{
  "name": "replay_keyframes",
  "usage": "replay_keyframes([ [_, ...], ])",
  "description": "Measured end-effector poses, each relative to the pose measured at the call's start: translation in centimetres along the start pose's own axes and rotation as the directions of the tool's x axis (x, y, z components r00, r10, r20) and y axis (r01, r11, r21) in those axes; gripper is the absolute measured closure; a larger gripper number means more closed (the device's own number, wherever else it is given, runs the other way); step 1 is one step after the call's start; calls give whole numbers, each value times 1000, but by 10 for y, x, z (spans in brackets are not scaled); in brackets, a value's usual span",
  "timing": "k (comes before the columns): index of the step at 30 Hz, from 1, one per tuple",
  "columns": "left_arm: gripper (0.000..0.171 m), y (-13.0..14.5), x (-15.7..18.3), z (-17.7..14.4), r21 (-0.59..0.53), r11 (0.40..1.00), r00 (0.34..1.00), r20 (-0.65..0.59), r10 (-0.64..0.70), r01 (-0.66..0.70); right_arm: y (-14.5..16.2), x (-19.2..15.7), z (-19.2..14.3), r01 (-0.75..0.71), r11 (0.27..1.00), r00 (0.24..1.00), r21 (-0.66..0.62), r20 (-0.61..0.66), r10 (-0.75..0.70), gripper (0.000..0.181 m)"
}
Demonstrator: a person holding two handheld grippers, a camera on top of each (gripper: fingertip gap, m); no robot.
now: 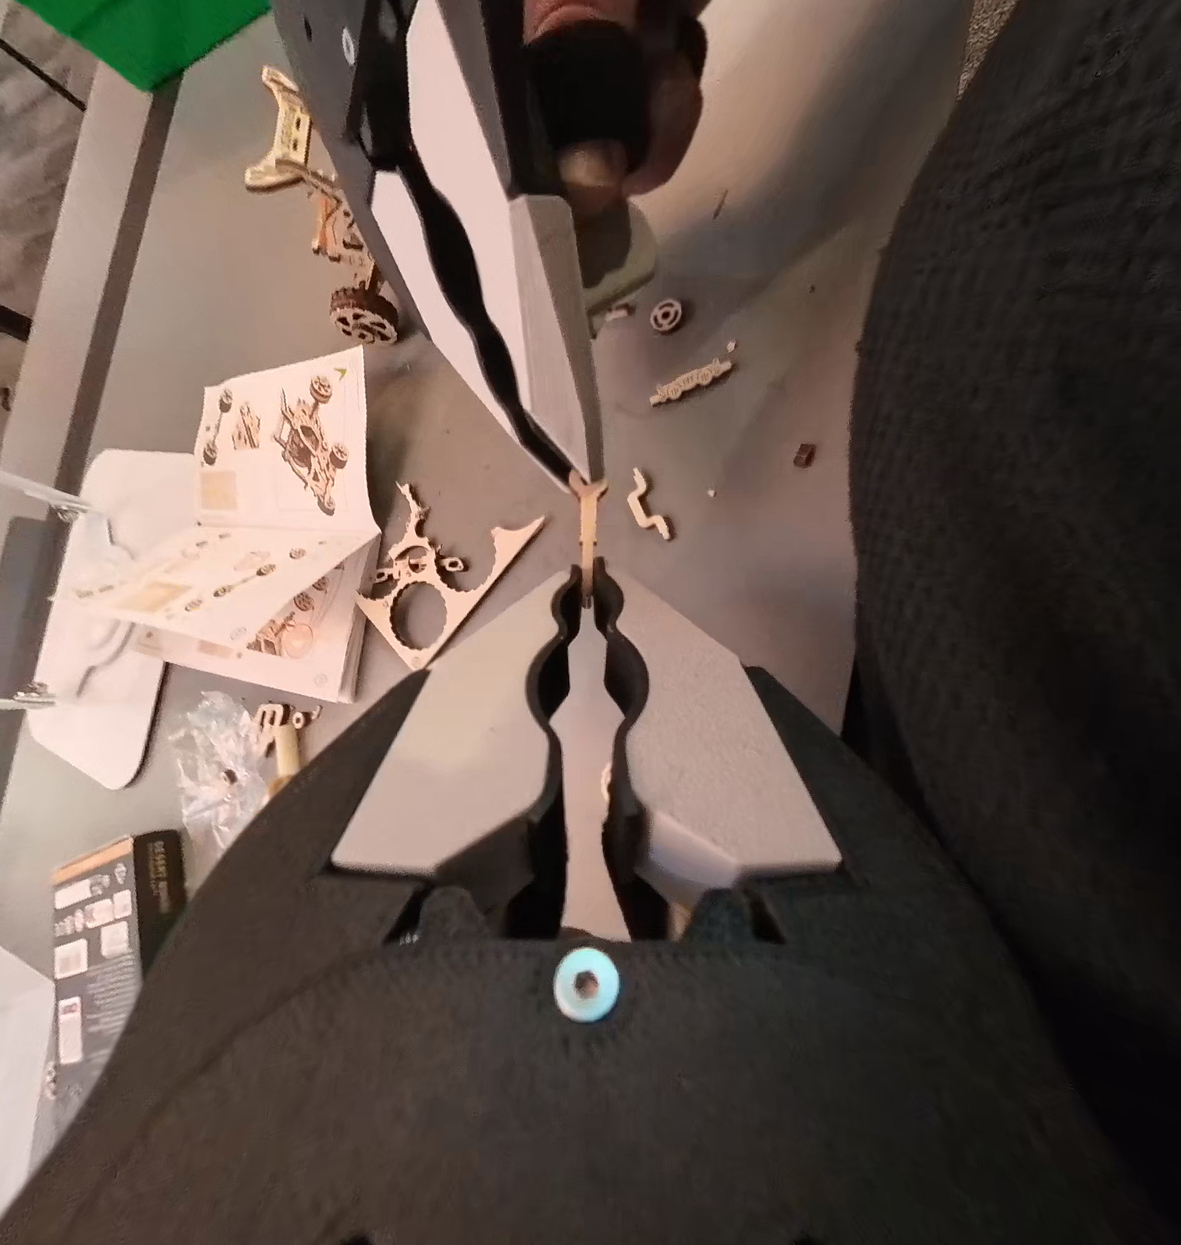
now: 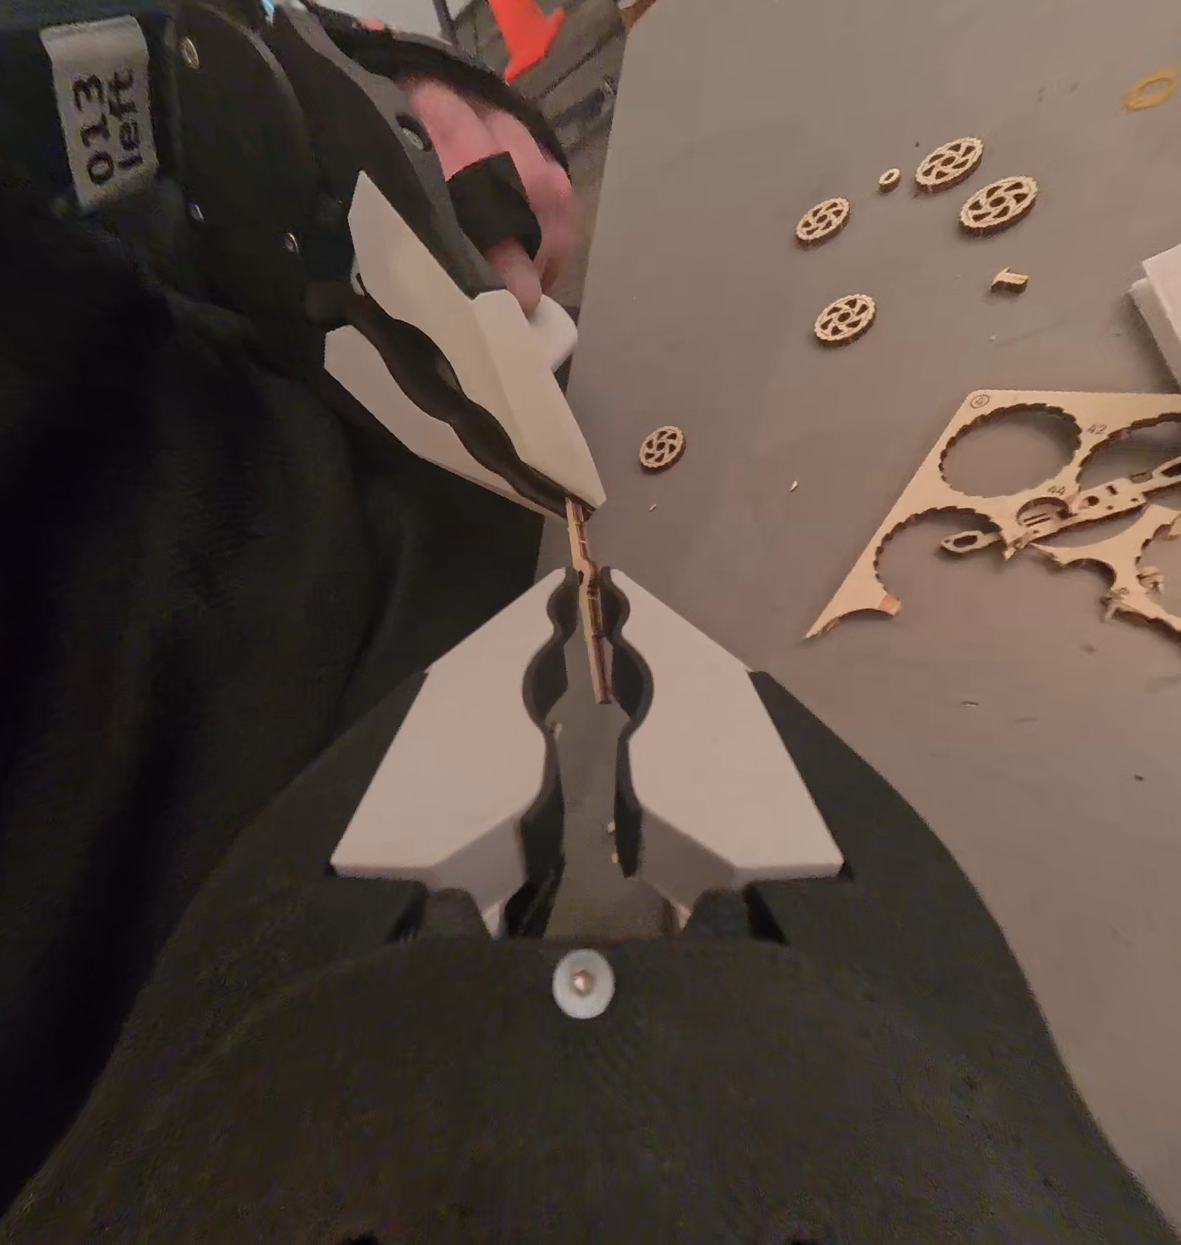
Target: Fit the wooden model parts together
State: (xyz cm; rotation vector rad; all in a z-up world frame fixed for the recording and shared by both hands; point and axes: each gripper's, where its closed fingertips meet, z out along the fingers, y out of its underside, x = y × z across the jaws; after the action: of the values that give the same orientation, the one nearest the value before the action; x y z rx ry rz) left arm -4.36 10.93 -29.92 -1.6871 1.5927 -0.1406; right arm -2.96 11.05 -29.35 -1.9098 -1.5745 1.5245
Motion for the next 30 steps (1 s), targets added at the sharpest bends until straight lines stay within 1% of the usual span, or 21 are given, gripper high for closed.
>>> replay_keyframes([
  [1, 171, -2, -1, 0, 8, 1000, 1000, 6, 10, -10, -1, -1, -2, -18, 1000, 1000, 15, 15, 17, 177],
  [3, 171, -8, -4, -1, 27, 999, 999, 21, 29, -30, -4, -5, -5, -72, 997, 996, 41, 62, 69, 167],
  [4, 171, -9, -5, -2, 27, 999, 999, 27, 39, -40, -4, -7, -5, -72, 996, 995, 43, 68, 69, 174],
  [5, 171, -11, -6, -1, 28, 998, 999, 26, 47, -48, -3, -6, -6, -61, 997, 997, 46, 47, 59, 176],
  [8, 171, -13, -8, 0, 35, 997, 998, 33, 62, -63, -6, -9, -10, -68, 995, 997, 77, 47, 64, 179],
  [12, 170, -13, -9, 2, 50, 998, 999, 24, 29, -31, -6, -6, -12, -63, 992, 998, 106, 6, 62, 180],
  [14, 165, -14, -12, 1, 70, 997, 1000, 13, -10, 9, -8, -5, -16, -62, 990, 998, 130, -16, 65, 180],
  [16, 158, -11, -21, -3, 84, 995, 998, 24, -57, 55, -8, 1, -21, -51, 988, 996, 148, -66, 61, 180],
  [17, 156, -7, -27, -5, 82, 994, 996, 37, -81, 78, -8, 1, -24, -41, 987, 995, 154, -78, 54, 180],
  [19, 146, 9, -42, -4, 38, 989, 988, 58, -143, 141, -7, 5, -30, -26, 987, 992, 161, -119, 46, 180],
  [21, 145, 30, -57, -3, -14, 983, 979, 88, -182, 184, -6, 8, -36, -8, 986, 986, 165, -163, 36, 180],
  [24, 139, 54, -69, 4, -73, 958, 960, 72, -271, 276, 0, 13, -42, 5, 987, 978, 159, -208, 29, 180],
  [27, 139, 77, -85, 11, -137, 936, 945, 99, -312, 323, 4, 14, -46, -4, 984, 976, 177, -215, 42, 180],
  [30, 141, 87, -88, 23, -155, 906, 919, 49, -392, 394, 8, 18, -50, -6, 983, 969, 185, -242, 51, 180],
])
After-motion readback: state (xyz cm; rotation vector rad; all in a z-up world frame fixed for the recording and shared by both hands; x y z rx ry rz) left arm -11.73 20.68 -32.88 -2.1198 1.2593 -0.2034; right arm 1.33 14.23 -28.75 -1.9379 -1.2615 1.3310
